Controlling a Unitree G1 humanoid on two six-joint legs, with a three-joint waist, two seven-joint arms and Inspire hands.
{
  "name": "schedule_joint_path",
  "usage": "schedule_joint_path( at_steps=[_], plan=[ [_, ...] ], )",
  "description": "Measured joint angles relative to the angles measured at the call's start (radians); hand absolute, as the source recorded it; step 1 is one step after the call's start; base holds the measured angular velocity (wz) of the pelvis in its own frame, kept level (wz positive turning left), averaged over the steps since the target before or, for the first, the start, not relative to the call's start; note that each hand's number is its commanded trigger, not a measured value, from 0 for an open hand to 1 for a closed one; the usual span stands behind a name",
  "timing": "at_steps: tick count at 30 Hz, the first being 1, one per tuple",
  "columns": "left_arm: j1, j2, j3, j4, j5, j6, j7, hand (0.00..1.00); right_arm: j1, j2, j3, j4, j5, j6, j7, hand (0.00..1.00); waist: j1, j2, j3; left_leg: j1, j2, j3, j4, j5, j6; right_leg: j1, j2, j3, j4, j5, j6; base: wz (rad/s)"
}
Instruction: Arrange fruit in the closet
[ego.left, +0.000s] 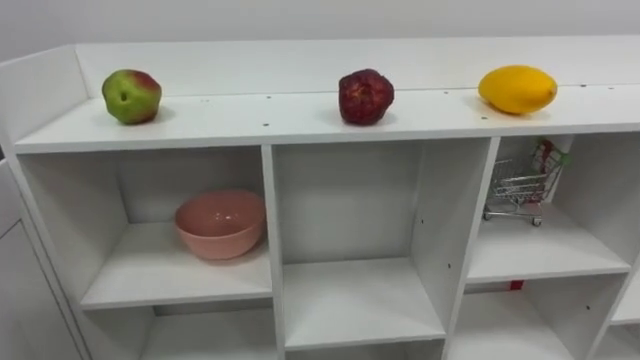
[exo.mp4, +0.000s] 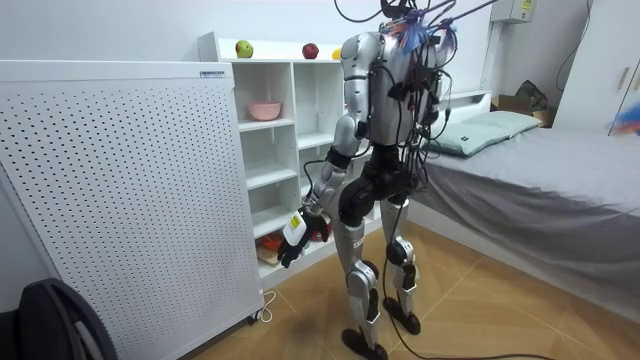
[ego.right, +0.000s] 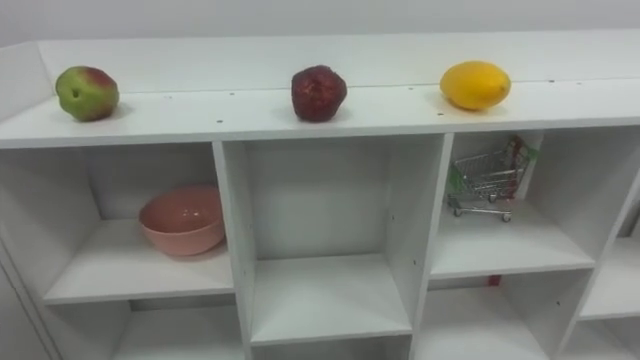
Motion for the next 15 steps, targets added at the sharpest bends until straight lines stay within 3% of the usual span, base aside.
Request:
schedule_joint_path(
  at_steps=[5,10,15],
  plan=[
    [0.002,0.001,-0.015,-0.015,0.040,0.005,-0.001,0.00,-0.066,-0.059,0.023,-0.263,-0.243,-0.010,-0.105,0.00,0.014,-0.004,0.0020,-0.032,0.001,0.000,0.007,0.000,0.000,-0.031,0.000,-0.005,0.001,0.003,-0.002,-0.02],
    [-0.005,0.006,-0.017,-0.013,0.045,0.011,-0.002,0.00,-0.155,-0.120,0.030,-0.279,-0.335,-0.012,-0.141,0.00,0.033,-0.023,0.0068,-0.034,0.002,-0.002,0.006,0.000,0.000,-0.032,0.000,-0.007,0.000,0.004,-0.002,-0.01],
    [-0.023,0.005,-0.047,-0.019,0.049,0.031,-0.022,0.00,-0.243,-0.140,0.091,-0.324,-0.434,0.003,-0.148,0.00,0.043,-0.035,0.0027,-0.047,0.003,-0.007,0.010,0.000,0.000,-0.044,0.000,-0.009,0.004,0.006,-0.003,0.00]
  ],
)
